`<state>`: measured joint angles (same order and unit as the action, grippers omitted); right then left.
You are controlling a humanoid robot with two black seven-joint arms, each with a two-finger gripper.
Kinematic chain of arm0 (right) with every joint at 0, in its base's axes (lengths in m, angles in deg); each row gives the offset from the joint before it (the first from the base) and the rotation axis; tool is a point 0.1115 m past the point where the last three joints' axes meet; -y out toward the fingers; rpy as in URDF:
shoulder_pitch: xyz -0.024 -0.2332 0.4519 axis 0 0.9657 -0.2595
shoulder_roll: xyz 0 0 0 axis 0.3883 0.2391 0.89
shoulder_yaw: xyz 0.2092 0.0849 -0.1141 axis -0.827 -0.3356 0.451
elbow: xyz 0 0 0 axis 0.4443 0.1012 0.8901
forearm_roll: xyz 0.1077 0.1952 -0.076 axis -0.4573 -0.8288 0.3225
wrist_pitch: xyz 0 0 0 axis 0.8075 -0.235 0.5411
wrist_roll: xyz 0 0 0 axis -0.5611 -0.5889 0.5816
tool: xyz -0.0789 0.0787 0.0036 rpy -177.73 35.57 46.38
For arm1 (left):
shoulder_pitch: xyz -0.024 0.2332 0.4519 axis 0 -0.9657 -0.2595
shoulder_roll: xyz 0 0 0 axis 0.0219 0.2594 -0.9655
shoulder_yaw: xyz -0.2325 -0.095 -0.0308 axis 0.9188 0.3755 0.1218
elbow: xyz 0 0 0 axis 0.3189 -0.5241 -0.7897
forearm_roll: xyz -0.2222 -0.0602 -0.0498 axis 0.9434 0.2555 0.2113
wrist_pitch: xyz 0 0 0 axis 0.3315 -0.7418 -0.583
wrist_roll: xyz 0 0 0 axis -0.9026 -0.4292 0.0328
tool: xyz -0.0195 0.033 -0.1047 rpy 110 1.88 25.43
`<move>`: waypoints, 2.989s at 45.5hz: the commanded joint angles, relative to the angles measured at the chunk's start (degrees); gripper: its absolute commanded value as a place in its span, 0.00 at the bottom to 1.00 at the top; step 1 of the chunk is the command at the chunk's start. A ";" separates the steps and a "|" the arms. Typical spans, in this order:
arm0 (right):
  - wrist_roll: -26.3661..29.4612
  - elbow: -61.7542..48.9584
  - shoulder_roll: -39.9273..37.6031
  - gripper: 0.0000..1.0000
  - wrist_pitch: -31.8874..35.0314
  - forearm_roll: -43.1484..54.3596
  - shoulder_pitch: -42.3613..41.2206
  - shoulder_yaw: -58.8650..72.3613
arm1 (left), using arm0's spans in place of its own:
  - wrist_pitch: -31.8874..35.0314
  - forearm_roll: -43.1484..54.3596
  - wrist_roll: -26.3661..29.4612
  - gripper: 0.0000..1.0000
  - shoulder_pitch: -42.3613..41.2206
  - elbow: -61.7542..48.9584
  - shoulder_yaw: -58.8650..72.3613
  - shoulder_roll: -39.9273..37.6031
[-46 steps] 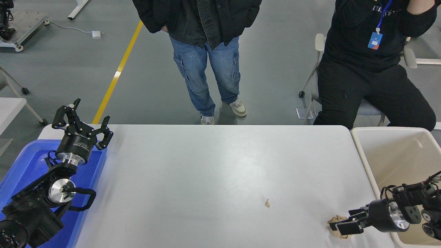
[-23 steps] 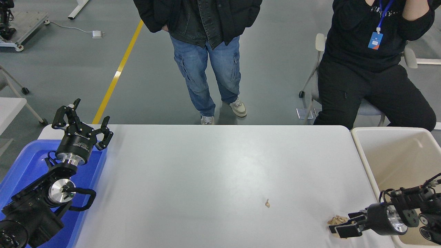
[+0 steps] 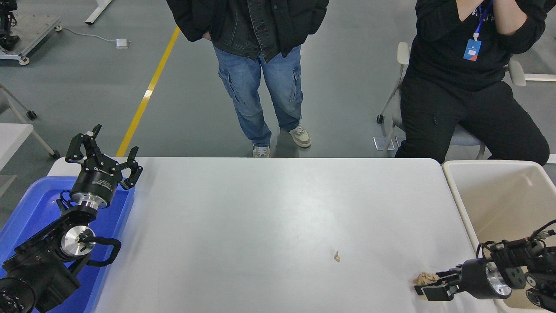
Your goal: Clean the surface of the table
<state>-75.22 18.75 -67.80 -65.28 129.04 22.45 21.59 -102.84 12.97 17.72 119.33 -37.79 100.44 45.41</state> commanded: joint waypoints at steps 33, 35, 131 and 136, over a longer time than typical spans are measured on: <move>-5.87 -2.53 0.23 0.00 -0.70 -0.62 -2.41 -2.24 | 0.00 0.00 0.00 1.00 0.00 0.00 0.00 0.04; -6.66 -2.53 0.23 0.00 -0.88 -0.71 -2.49 -2.42 | 0.00 0.00 0.00 1.00 0.00 0.00 0.00 -0.04; 3.52 -44.80 -0.13 0.00 -0.44 -66.89 -15.33 -10.06 | 0.00 0.00 0.00 1.00 0.00 0.00 0.00 0.04; 8.79 -47.18 1.10 0.00 -0.61 -68.47 -14.80 -10.07 | 0.00 0.00 0.00 1.00 0.00 0.00 0.00 0.04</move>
<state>-76.01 -19.23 -70.77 -65.72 66.25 4.22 11.52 -102.85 12.97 17.71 119.33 -37.79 100.44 45.40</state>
